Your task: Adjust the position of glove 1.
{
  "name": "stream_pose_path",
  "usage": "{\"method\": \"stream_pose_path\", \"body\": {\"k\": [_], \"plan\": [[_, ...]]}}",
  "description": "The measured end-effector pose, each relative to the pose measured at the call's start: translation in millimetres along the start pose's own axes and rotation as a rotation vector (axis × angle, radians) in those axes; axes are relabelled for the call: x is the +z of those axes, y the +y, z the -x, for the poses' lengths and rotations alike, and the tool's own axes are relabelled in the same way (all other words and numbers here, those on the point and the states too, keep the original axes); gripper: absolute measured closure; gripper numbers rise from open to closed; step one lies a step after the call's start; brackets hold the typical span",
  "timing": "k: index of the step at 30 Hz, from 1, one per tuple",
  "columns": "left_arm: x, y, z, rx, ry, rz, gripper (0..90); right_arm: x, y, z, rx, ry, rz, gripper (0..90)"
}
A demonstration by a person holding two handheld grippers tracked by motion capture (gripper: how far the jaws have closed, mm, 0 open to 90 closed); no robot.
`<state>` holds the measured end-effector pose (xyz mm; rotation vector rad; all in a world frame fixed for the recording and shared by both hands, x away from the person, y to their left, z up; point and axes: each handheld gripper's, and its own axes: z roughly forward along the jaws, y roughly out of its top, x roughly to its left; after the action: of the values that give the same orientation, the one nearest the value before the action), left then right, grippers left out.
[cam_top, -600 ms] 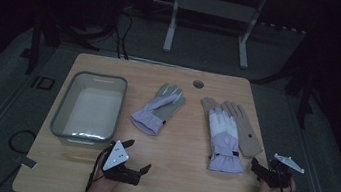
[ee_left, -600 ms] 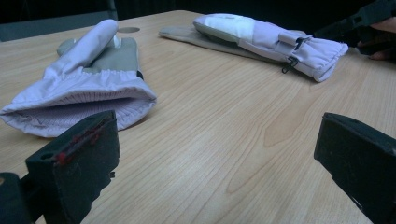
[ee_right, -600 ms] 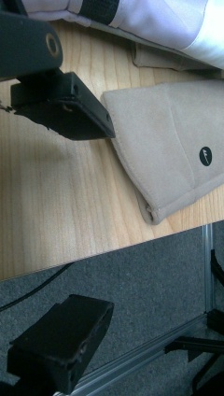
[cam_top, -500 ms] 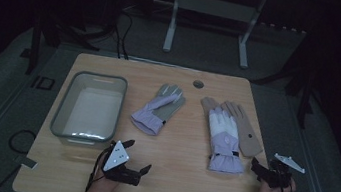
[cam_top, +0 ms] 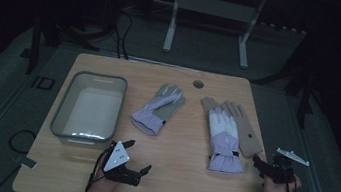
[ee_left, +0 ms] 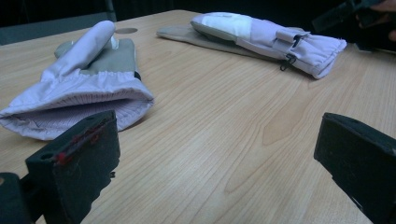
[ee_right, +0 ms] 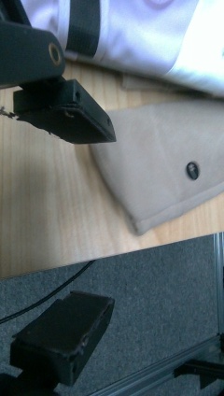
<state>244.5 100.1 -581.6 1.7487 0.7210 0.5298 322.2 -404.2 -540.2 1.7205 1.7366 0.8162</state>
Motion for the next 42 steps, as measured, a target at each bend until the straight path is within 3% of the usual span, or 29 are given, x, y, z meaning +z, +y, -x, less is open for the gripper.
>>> {"method": "stream_pose_path", "body": {"k": [6, 9, 17, 20, 25, 27, 32, 37, 42], "plan": [[0.0, 0.0, -0.5, -0.004, -0.001, 0.0, 0.5, -5.7, 15.2, -5.0, -0.034, 0.018, 0.033, 14.9], [0.1, 0.0, -0.8, -0.004, -0.002, -0.002, 0.5, -9.4, 28.2, -9.5, -0.047, 0.058, 0.052, 14.8], [-0.1, 0.0, -1.1, -0.01, -0.002, -0.003, 0.5, -10.3, 52.9, -25.7, -0.082, 0.133, 0.021, 11.4], [0.0, 0.0, -1.4, -0.01, -0.005, -0.004, 0.5, -13.1, 67.0, -38.9, -0.123, 0.153, 0.041, 11.4], [-0.2, 0.0, -1.7, -0.013, -0.007, -0.003, 0.5, -16.1, 84.3, -50.2, -0.122, 0.214, 0.048, 10.9], [-0.2, 0.0, -2.7, -0.021, -0.011, -0.003, 0.5, -15.4, 95.4, -62.3, -0.144, 0.218, 0.041, 10.1], [-0.1, 0.0, -2.1, -0.014, -0.011, -0.003, 0.6, -13.8, 105.6, -78.1, -0.172, 0.232, 0.047, 10.1], [0.1, 0.1, -2.1, -0.015, -0.009, -0.005, 0.5, -8.8, 117.7, -101.8, -0.23, 0.311, 0.044, 10.2], [0.2, 0.1, -1.8, -0.014, -0.008, -0.005, 0.5, 1.8, 124.4, -124.5, -0.292, 0.338, 0.018, 10.4]]}}
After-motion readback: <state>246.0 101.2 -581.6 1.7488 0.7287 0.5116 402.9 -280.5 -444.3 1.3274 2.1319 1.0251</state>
